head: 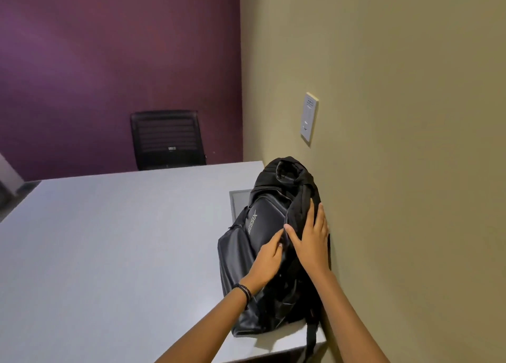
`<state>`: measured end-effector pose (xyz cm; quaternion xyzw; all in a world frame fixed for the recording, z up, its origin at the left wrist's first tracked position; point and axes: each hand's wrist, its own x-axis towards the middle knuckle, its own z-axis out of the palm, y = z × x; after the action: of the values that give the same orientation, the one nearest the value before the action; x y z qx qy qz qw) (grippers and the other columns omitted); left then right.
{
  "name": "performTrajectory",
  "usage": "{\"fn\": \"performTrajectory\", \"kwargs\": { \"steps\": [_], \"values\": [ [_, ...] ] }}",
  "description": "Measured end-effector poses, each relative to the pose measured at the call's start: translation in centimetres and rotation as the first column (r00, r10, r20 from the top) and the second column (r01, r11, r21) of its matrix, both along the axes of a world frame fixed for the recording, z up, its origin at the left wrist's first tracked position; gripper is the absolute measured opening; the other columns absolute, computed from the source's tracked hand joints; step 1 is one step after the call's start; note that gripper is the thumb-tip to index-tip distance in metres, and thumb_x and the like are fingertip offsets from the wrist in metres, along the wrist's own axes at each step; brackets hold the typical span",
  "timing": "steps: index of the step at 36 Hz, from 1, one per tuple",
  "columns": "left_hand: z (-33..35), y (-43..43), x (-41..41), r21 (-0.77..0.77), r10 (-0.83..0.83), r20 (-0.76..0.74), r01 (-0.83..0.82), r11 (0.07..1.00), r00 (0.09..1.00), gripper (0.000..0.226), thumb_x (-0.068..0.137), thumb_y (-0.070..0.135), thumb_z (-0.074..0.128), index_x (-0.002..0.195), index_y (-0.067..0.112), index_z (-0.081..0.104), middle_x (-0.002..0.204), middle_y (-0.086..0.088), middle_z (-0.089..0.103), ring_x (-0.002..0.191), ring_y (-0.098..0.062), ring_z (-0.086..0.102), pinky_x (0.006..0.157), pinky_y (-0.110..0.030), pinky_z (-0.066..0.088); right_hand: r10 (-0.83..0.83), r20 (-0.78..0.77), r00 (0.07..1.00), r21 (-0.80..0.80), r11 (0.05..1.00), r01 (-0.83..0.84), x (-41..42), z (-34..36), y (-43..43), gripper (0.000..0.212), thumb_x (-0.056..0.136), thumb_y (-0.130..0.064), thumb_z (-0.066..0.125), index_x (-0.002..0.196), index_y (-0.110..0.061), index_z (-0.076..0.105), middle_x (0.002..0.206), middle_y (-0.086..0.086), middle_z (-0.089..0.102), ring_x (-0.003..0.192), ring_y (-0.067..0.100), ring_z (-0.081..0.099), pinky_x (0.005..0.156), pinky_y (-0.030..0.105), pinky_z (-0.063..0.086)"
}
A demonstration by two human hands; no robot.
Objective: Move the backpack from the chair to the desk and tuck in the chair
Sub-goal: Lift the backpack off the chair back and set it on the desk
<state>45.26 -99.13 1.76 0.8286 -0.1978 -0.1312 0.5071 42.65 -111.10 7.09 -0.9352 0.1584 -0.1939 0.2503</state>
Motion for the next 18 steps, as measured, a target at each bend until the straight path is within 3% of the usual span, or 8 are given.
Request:
{"fn": "performTrajectory", "kwargs": {
  "steps": [5, 9, 14, 18],
  "values": [
    [1.2, 1.0, -2.7, -0.007, 0.053, 0.002, -0.053, 0.999, 0.999, 0.046, 0.102, 0.019, 0.033, 0.147, 0.028, 0.028, 0.149, 0.005, 0.041, 0.114, 0.018, 0.038, 0.084, 0.012, 0.027, 0.047, 0.051, 0.998, 0.148, 0.987, -0.054, -1.2, 0.7, 0.4, 0.084, 0.086, -0.045, 0.059, 0.149, -0.016, 0.011, 0.158, 0.016, 0.009, 0.144, 0.033, 0.014, 0.115, 0.052, 0.024],
    [1.5, 2.1, -5.5, -0.003, 0.079, 0.009, -0.079, 0.997, 0.997, 0.045, 0.100, 0.016, 0.034, 0.145, 0.027, 0.033, 0.146, 0.003, 0.047, 0.131, -0.002, 0.042, 0.110, -0.017, 0.031, 0.031, 0.174, 0.984, 0.265, 0.961, -0.077, -2.4, 0.2, 1.6, 0.074, 0.089, -0.030, 0.060, 0.148, -0.016, 0.017, 0.158, 0.014, 0.011, 0.145, 0.032, 0.012, 0.114, 0.050, 0.025],
    [0.8, 3.3, -8.4, 0.063, 0.031, -0.082, -0.026, 0.998, 0.996, 0.041, 0.101, 0.017, 0.034, 0.141, 0.022, 0.039, 0.141, -0.006, 0.053, 0.124, -0.018, 0.055, 0.109, -0.032, 0.042, -0.035, 0.243, 0.969, 0.415, 0.907, -0.071, -3.8, -1.5, 3.9, 0.064, 0.093, -0.016, 0.053, 0.147, -0.015, 0.020, 0.158, 0.012, 0.012, 0.143, 0.032, 0.018, 0.112, 0.048, 0.029],
    [0.2, 5.3, -11.3, 0.126, -0.029, -0.180, 0.053, 0.991, 0.983, 0.038, 0.102, 0.021, 0.035, 0.140, 0.020, 0.041, 0.139, -0.012, 0.054, 0.117, -0.026, 0.060, 0.101, -0.033, 0.045, -0.056, 0.244, 0.968, 0.485, 0.871, -0.072, -5.1, -3.1, 5.3, 0.066, 0.091, -0.004, 0.049, 0.148, -0.016, 0.018, 0.158, 0.015, 0.013, 0.145, 0.031, 0.013, 0.117, 0.048, 0.019]
  ]
}}
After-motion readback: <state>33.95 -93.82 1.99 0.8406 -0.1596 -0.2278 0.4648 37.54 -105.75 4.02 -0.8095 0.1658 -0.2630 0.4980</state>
